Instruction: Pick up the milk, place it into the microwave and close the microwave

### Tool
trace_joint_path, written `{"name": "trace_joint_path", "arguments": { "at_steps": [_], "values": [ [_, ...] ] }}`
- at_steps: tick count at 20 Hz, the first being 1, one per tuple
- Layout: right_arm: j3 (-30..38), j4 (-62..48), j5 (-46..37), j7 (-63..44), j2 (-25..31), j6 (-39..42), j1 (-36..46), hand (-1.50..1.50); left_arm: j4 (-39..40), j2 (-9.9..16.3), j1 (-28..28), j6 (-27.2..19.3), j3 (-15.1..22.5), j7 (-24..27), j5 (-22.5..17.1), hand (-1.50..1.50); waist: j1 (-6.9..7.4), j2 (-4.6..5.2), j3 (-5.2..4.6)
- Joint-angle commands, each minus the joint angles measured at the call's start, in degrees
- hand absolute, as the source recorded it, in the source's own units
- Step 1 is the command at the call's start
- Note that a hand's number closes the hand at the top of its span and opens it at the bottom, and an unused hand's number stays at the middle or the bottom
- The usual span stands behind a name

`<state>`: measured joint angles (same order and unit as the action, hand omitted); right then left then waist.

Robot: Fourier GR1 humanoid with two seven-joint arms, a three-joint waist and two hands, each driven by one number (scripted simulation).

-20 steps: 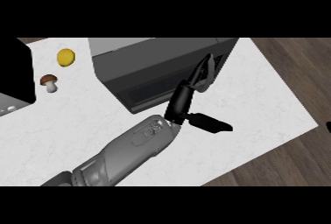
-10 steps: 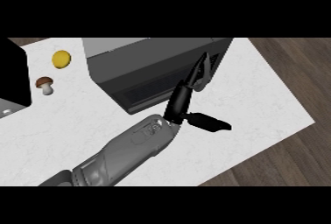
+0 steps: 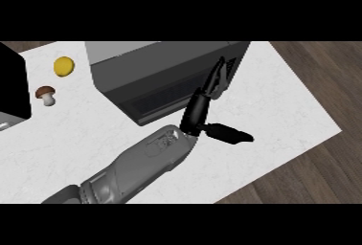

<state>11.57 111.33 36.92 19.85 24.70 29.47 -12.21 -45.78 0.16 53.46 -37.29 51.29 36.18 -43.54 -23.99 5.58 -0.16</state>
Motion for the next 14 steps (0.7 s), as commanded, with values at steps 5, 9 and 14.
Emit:
{"name": "trace_joint_path", "arguments": {
  "at_steps": [5, 9, 14],
  "values": [
    [0.2, -0.7, 2.1, -1.3, 1.2, 0.6, 0.9, -1.5, 2.5, -0.2, 2.5, 0.1, -0.5, 0.6, -3.3, -1.5, -0.24, 0.45, 0.1],
    [0.0, -0.4, 3.0, -2.0, 1.9, 0.8, 1.6, -1.5, 3.0, -0.2, 3.3, -0.4, 0.3, 1.3, -4.0, -1.5, -0.49, 0.43, 0.09],
    [0.1, -0.3, 4.1, -2.6, 2.5, 1.3, 1.8, -1.5, 3.4, -0.2, 3.5, -0.8, 1.0, 2.1, -5.5, -1.5, -0.89, 0.17, 0.13]
  ]
}}
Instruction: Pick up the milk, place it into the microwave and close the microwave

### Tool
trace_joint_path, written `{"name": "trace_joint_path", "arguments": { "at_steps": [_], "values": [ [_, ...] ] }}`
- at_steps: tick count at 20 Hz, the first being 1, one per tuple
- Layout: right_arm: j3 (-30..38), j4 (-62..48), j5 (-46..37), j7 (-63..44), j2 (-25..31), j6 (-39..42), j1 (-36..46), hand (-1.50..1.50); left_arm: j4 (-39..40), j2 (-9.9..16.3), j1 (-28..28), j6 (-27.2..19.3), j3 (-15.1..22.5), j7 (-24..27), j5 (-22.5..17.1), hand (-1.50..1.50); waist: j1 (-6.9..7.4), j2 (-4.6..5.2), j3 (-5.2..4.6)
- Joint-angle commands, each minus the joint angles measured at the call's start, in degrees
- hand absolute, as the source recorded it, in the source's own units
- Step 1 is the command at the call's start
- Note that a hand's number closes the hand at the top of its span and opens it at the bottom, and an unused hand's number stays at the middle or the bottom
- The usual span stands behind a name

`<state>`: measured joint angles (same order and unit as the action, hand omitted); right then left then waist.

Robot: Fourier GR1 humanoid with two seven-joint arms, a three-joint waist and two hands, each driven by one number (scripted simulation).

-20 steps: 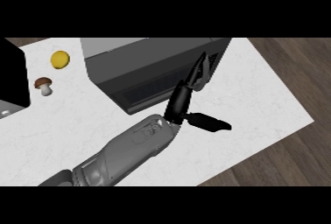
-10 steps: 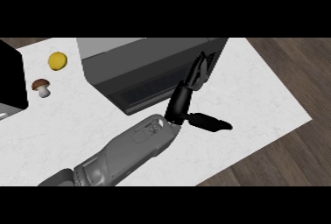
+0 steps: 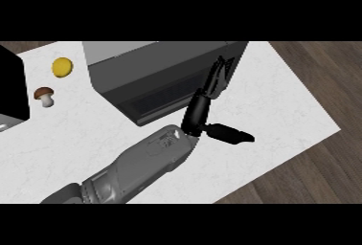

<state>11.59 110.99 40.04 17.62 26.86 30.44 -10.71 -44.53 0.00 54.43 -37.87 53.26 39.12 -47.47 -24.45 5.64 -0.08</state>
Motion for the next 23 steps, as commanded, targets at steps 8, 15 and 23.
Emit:
{"name": "trace_joint_path", "arguments": {
  "at_steps": [8, 15, 23],
  "values": [
    [0.2, 0.2, 2.5, -1.2, 1.1, 0.2, 1.2, -1.5, 3.2, 0.0, 1.8, 2.6, -1.1, -3.1, -6.1, 1.5, -0.06, 0.92, 0.0],
    [1.0, 0.5, 3.2, -2.0, 1.8, -0.2, 0.6, -1.5, 13.5, 3.1, 5.8, -5.0, 4.7, -5.1, 1.4, -1.5, 2.12, -0.87, 0.94],
    [2.6, 1.4, 4.3, -2.4, 2.2, -1.2, -0.1, -1.5, 17.3, 2.2, 8.6, -7.1, 5.6, -9.6, 1.9, -1.5, 3.76, -1.04, 0.69]
  ]
}}
